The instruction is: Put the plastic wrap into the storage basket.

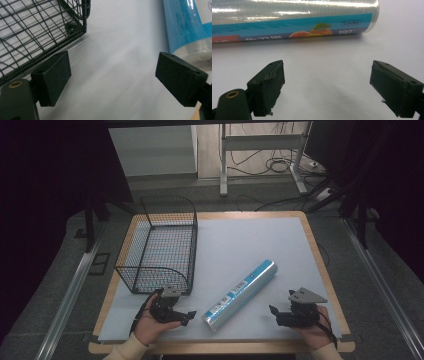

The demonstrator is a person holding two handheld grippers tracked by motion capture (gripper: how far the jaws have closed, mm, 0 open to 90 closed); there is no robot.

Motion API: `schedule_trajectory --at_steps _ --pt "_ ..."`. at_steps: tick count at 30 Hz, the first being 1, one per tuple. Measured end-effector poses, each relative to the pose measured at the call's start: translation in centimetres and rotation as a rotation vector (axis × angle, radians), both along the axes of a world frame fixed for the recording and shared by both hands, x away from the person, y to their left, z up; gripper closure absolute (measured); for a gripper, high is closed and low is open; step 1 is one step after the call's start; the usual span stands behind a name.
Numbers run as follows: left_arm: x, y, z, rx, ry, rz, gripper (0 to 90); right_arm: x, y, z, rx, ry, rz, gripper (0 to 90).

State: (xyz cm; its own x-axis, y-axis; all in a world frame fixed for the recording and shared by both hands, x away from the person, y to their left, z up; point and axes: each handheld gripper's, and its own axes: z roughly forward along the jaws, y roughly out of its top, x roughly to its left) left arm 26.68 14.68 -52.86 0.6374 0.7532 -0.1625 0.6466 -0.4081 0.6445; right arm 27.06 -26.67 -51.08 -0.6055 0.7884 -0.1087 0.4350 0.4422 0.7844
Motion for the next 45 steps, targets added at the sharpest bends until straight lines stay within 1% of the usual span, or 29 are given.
schedule_trajectory --at_steps 4,6,7,8,10,14,15,16,17,21,24,25,27,29,34,37,42,43,45 --pt "0.1 -0.2 -0.2 0.009 0.008 0.003 13.0 0.0 -0.2 -0.2 -0.008 0.003 0.001 12.6" --pt "0.1 -0.2 -0.3 0.004 0.028 0.012 13.0 -0.1 -0.5 0.0 0.002 -0.006 -0.008 12.4" --pt "0.3 -0.2 -0.3 -0.002 0.030 0.019 13.2 -0.2 -0.6 0.1 0.009 -0.011 -0.008 12.4" --pt "0.4 -0.2 -0.2 -0.009 0.029 0.026 13.4 -0.3 -0.7 0.1 0.006 -0.014 -0.010 12.4" --pt "0.4 -0.3 -0.1 -0.015 0.017 0.018 13.4 -0.5 -0.8 0.0 -0.002 -0.010 -0.017 12.3" --pt "0.2 -0.4 0.1 -0.013 0.008 0.007 13.7 -0.6 -0.8 0.4 -0.001 -0.021 -0.023 12.2" --pt "-0.1 -0.4 0.3 -0.023 0.009 0.003 14.3 -0.7 -0.7 0.5 0.002 -0.028 -0.018 12.2" --pt "-0.1 -0.4 0.3 -0.023 0.009 0.003 14.8 -0.8 -0.7 0.5 0.002 -0.027 -0.014 12.2" --pt "-0.2 -0.4 0.6 -0.033 0.007 0.006 15.3 -0.8 -0.7 0.5 0.002 -0.025 -0.015 12.2" --pt "-0.3 -0.5 1.1 -0.025 -0.006 0.004 16.1 -0.6 -0.7 0.4 0.016 -0.015 -0.016 12.2" --pt "-0.3 -0.6 1.7 -0.029 -0.015 0.001 16.2 -0.5 -0.8 0.4 0.021 -0.011 -0.008 12.3" --pt "-0.3 -0.7 1.9 -0.027 -0.020 0.001 16.2 -0.5 -0.9 0.4 0.025 -0.010 -0.007 12.2" --pt "-0.4 -0.9 2.2 -0.004 -0.043 0.007 16.6 -0.4 -1.0 0.5 0.026 -0.012 -0.006 12.3" --pt "-0.4 -0.9 2.5 0.003 -0.049 -0.002 16.8 -0.4 -1.2 0.5 0.034 -0.012 -0.008 12.3" --pt "-0.6 -0.8 2.9 -0.010 -0.041 -0.001 17.0 -0.4 -1.3 0.5 0.050 -0.001 -0.020 12.4" --pt "-0.8 -0.9 3.5 -0.019 -0.044 -0.010 17.3 -0.4 -1.3 0.5 0.056 0.003 -0.026 12.5" --pt "-0.9 -1.0 3.7 -0.002 -0.044 -0.014 18.0 -0.4 -1.3 0.4 0.057 0.010 -0.031 12.6" --pt "-0.8 -1.1 4.0 0.005 -0.047 -0.021 18.0 -0.3 -1.3 0.4 0.049 0.008 -0.030 12.7" --pt "-0.8 -1.3 4.4 -0.001 -0.052 -0.025 18.0 -0.4 -1.2 0.5 0.045 0.002 -0.031 12.8"
